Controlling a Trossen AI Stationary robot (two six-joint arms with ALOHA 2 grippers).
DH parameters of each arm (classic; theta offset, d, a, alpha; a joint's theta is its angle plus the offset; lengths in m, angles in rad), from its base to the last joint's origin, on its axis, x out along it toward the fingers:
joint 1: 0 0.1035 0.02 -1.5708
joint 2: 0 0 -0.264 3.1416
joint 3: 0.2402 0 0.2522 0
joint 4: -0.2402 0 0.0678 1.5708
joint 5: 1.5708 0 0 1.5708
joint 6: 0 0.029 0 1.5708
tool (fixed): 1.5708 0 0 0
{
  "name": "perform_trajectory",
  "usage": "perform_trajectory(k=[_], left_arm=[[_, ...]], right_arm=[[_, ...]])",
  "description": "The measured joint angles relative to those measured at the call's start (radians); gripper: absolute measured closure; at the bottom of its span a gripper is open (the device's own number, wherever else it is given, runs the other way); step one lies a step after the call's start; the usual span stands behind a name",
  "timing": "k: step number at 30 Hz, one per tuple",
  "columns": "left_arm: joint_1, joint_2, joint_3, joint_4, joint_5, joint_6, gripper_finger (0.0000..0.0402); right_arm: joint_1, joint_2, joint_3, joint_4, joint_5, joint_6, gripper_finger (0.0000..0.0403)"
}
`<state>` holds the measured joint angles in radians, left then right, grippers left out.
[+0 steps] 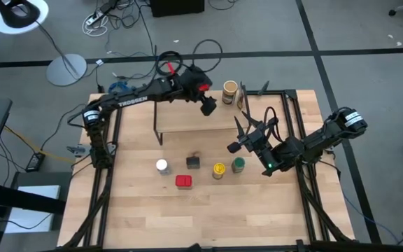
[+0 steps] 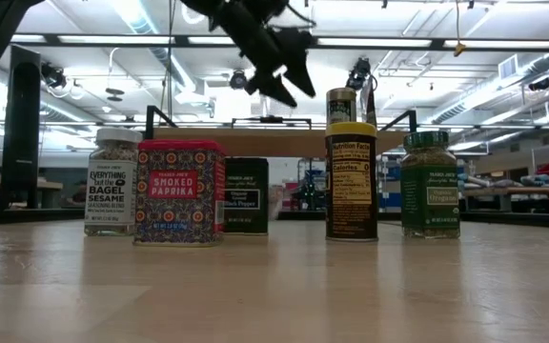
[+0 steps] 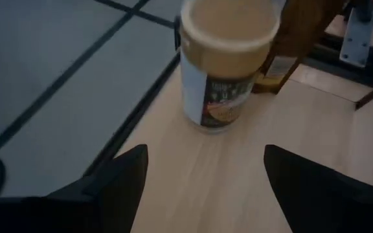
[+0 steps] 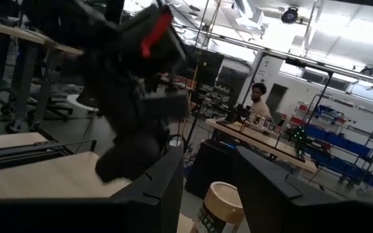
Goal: Shelf spices
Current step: Remove the orange seasoning pack from the shelf
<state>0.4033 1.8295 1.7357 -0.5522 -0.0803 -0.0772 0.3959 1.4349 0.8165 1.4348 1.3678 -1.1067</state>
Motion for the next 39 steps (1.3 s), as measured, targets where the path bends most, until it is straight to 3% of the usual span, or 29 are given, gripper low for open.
perform_trajectory(k=[6,12,18,21,24,31,39], left_arm=[[-0.012,-0.099,0.065,-0.022,-0.004,0.068,0.0090],[-0.024,-0.328,0.079,-0.036,-0.057,0.141,0.0090],[-0.064,-0.535,0.071,-0.297,-0.084,0.171,0.0090],[-0.105,-0.590,-0.006,-0.463,-0.117,0.139,0.0090],[-0.158,-0.622,-0.160,-0.510,-0.126,0.104,0.0090],[-0.307,-0.585,-0.577,-0.286,-0.014,0.184,0.0090],[-0.381,-0.500,-0.654,-0.112,-0.064,0.275,0.0117]], right_arm=[[0.004,0.000,0.000,-0.001,0.004,-0.014,0.0269],[0.015,0.000,0.000,-0.001,0.005,-0.015,0.0269],[0.015,0.000,0.000,-0.002,0.004,-0.014,0.0269],[0.015,0.000,0.000,-0.001,0.001,-0.013,0.0269],[0.012,0.000,0.000,-0.001,-0.001,-0.013,0.0269],[0.009,0.000,0.000,-0.001,0.000,-0.012,0.0269],[0.009,0.000,0.000,-0.001,0.016,0.007,0.0269]])
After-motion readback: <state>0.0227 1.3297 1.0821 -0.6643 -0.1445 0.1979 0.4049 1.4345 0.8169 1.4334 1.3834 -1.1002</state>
